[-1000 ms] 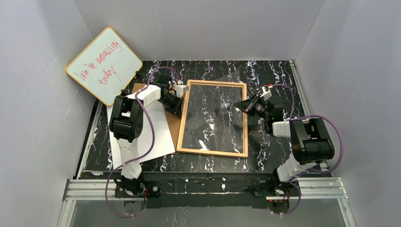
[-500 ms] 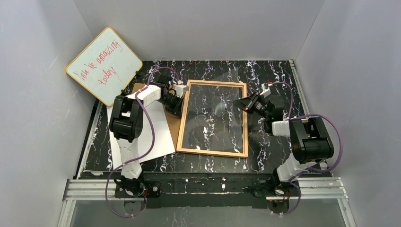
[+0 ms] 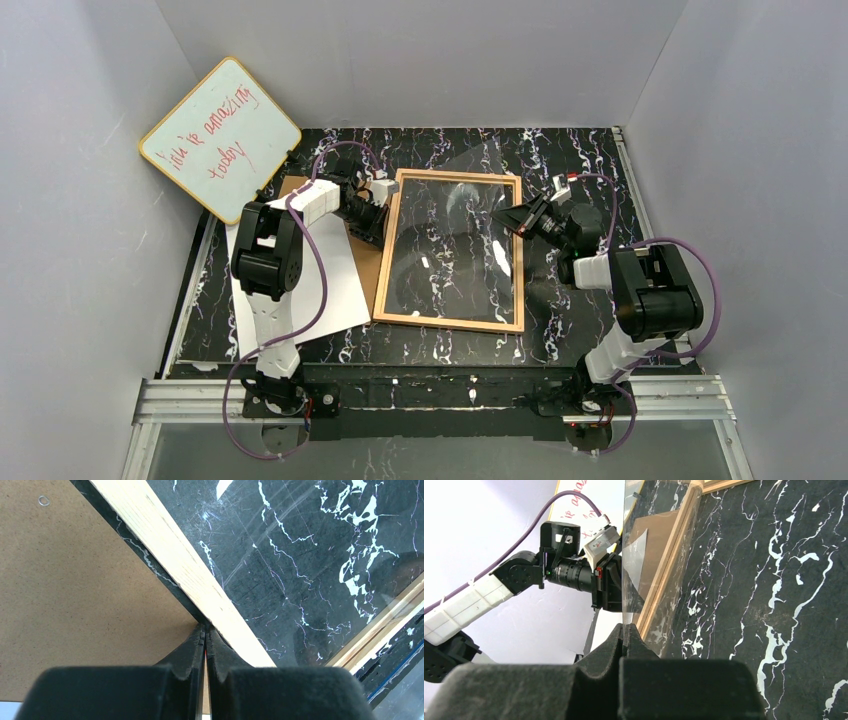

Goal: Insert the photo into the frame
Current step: Place the photo frame item in the photo frame.

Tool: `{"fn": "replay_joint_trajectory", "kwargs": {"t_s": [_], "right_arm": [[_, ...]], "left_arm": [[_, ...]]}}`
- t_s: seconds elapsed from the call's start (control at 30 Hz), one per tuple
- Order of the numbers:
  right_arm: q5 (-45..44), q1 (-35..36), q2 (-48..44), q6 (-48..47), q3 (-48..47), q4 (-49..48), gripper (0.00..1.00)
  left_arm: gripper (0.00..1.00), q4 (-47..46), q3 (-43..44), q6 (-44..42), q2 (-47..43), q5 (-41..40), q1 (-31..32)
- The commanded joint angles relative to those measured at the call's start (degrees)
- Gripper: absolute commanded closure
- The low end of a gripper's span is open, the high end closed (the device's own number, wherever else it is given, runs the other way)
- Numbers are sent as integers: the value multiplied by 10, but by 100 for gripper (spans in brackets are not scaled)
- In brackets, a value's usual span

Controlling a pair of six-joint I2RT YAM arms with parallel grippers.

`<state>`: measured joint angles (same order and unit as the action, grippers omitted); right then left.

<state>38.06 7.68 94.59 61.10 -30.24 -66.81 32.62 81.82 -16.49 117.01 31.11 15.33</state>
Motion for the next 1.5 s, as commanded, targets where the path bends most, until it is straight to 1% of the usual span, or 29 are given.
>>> {"fn": "replay_joint_trajectory", "kwargs": {"t_s": [0.0, 0.3, 0.37, 0.43, 0.5, 0.53, 0.57, 0.7, 0.8, 0.87, 0.97, 1.13, 1.2, 1.23, 1.3, 1.47], "right_arm": [[-13, 5, -2, -25, -25, 25, 99], [-16, 8, 19, -41, -40, 70, 99], [-27, 11, 15, -64, -55, 115, 99], [-44, 18, 7, -98, -74, 186, 99], [-65, 23, -2, -135, -96, 261, 87], [-75, 27, -7, -153, -106, 295, 83], [-91, 31, -12, -171, -116, 333, 78], [-180, 56, -24, -247, -175, 490, 49], [-255, 83, -21, -295, -221, 595, 34], [-293, 100, -13, -319, -251, 644, 26], [-335, 119, 5, -344, -291, 707, 20], [-375, 133, 23, -361, -318, 747, 17], [-414, 139, 28, -372, -329, 766, 16], [-428, 142, 28, -375, -332, 773, 13], [-446, 142, 24, -383, -335, 784, 2], [-451, 143, 11, -396, -338, 783, 1]], "left_arm": [[100, 36, -21, -7, 7, 8, 12], [100, 34, -25, -7, 7, 11, 12], [100, 34, -25, -7, 7, 11, 12], [100, 34, -25, -7, 6, 12, 12], [100, 34, -25, -7, 5, 13, 11], [100, 34, -25, -6, 5, 13, 11], [100, 34, -26, -7, 5, 13, 11], [100, 34, -29, -9, 3, 13, 11], [100, 34, -33, -11, 1, 14, 11], [100, 34, -37, -12, 0, 14, 11], [100, 34, -38, -13, -2, 13, 12], [100, 34, -39, -13, -5, 15, 11], [100, 34, -41, -13, -4, 15, 12], [100, 34, -42, -13, -4, 14, 11], [100, 34, -42, -13, -5, 14, 11], [100, 35, -38, -14, -6, 13, 12]]}}
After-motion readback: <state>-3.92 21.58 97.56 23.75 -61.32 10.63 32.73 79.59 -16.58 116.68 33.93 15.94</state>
